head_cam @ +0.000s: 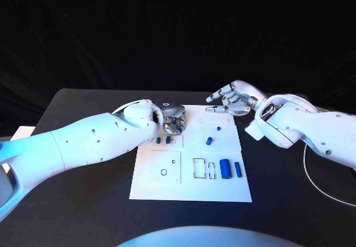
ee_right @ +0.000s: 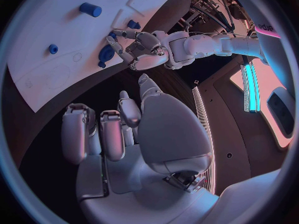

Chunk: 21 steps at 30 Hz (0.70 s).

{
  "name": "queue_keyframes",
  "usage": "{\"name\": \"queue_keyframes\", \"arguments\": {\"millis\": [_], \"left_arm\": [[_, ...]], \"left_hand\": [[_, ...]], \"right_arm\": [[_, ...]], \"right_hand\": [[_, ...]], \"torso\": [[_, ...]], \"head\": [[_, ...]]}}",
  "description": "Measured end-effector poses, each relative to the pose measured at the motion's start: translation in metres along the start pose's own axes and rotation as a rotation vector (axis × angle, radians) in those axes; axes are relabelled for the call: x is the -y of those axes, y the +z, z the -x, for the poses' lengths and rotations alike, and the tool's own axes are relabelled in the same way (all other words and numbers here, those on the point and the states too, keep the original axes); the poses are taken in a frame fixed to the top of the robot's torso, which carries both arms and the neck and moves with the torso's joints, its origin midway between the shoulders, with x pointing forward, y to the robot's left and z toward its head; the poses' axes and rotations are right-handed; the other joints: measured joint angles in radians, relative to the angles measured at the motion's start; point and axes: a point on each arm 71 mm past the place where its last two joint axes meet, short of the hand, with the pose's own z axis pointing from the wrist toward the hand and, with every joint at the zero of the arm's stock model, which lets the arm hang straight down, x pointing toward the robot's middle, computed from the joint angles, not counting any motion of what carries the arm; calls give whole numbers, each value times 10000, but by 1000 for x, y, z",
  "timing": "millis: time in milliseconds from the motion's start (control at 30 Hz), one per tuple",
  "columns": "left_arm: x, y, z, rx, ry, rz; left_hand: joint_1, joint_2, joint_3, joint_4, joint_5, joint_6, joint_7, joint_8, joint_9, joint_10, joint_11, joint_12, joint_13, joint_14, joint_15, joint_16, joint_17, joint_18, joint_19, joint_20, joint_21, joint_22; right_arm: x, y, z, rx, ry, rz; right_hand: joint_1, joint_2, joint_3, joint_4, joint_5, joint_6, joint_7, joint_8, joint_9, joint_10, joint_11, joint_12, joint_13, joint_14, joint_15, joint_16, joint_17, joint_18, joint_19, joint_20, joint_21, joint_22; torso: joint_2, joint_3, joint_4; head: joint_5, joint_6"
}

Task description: Assemble the parts on the task board

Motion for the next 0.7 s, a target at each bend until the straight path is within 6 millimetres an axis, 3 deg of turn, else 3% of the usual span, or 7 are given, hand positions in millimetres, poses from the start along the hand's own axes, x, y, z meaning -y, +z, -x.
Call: {"name": "queue_keyframes", "arguments": {"millis": [400,700], "left_arm": [[-6,-8,4,438,-257,46],[-15,-27,18,1045,-785,55]], "left_hand": [[-284,-17,588,-404,4,97,-7,-113,-32,54,54,-242,3,0,0,0,-36,1,0,0,38,91],[-366,-99,836,-651,4,187,83,-142,-49,126,125,-330,5,0,0,46,-47,0,0,0,89,152]], "right_arm": [[0,0,0,0,1,8],[0,0,0,5,0,9]], "right_hand": [[0,0,0,0,0,0,0,0,0,0,0,0,0,0,0,0,-1,0,0,0,0,0],[0,0,0,0,0,0,0,0,0,0,0,0,1,0,0,0,-2,0,0,0,0,0]], "torso": [[-6,0,-2],[-21,-2,21]], "head": [[-46,13],[-62,47]]}}
